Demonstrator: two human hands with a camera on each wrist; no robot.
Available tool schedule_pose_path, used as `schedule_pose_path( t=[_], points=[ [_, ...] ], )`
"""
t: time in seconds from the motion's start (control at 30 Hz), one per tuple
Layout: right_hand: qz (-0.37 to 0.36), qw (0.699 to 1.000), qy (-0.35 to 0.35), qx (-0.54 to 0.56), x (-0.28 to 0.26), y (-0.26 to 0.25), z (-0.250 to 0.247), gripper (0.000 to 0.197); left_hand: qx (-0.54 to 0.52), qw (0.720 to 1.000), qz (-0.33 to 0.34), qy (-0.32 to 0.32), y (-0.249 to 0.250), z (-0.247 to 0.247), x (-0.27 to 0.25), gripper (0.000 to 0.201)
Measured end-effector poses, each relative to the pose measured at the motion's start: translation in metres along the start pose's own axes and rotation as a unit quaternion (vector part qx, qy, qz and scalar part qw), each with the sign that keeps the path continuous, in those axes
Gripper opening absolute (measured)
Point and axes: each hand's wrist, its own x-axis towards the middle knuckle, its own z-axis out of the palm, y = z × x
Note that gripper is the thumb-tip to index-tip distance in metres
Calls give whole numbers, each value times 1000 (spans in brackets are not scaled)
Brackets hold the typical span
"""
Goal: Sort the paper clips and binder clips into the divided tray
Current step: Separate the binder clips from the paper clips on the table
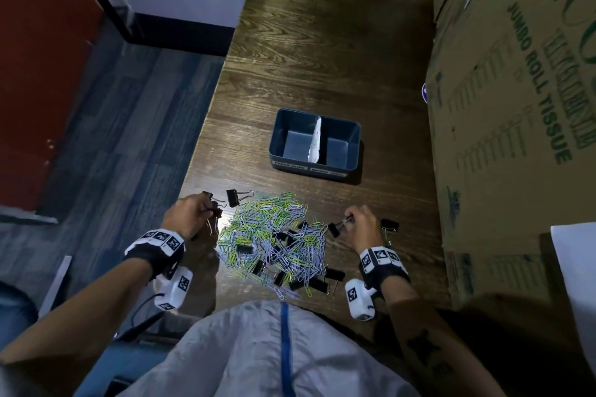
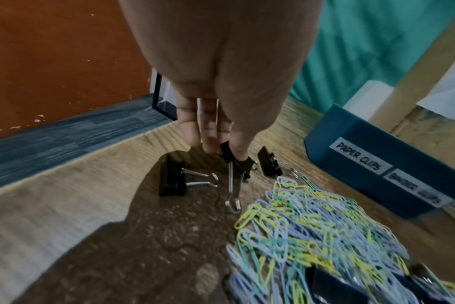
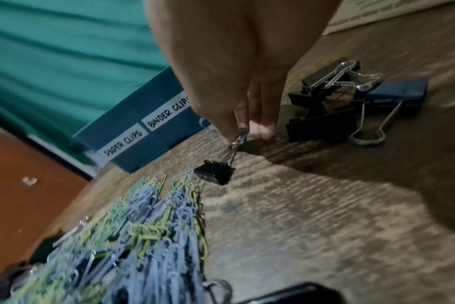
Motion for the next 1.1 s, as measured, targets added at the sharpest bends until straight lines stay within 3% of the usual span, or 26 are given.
schedule_pose_path(
  t=[0.1, 0.2, 0.3, 0.43, 0.53, 0.63, 0.93, 1.1],
  points=[
    [32, 998, 15, 60, 2, -5, 1, 27, 63, 995, 66, 51, 19, 5, -7, 14],
    [44, 994, 35, 89, -4, -12, 1, 31, 88, 981, 164, 48, 52, 13, -16, 13],
    [28, 999, 4, 30, -12, -14, 9, 22, 98, 962, 256, -3, 84, 32, -20, 13],
    [-60, 992, -86, -71, -28, -10, 22, 52, 118, 935, 311, -120, 120, 58, -21, 31],
    [-72, 988, -98, -93, -33, -16, 23, 56, 178, 922, 305, -159, 137, 72, -23, 52],
    [-58, 991, -76, -98, -36, -27, 25, 47, 177, 934, 268, -154, 145, 80, -24, 69],
    [-14, 1000, -16, -13, -46, -37, 17, 54, 112, 964, 218, -106, 156, 88, -19, 53],
    [46, 998, -46, 18, -37, -42, 0, 31, -3, 967, 231, -106, 150, 80, -21, 35]
  ],
)
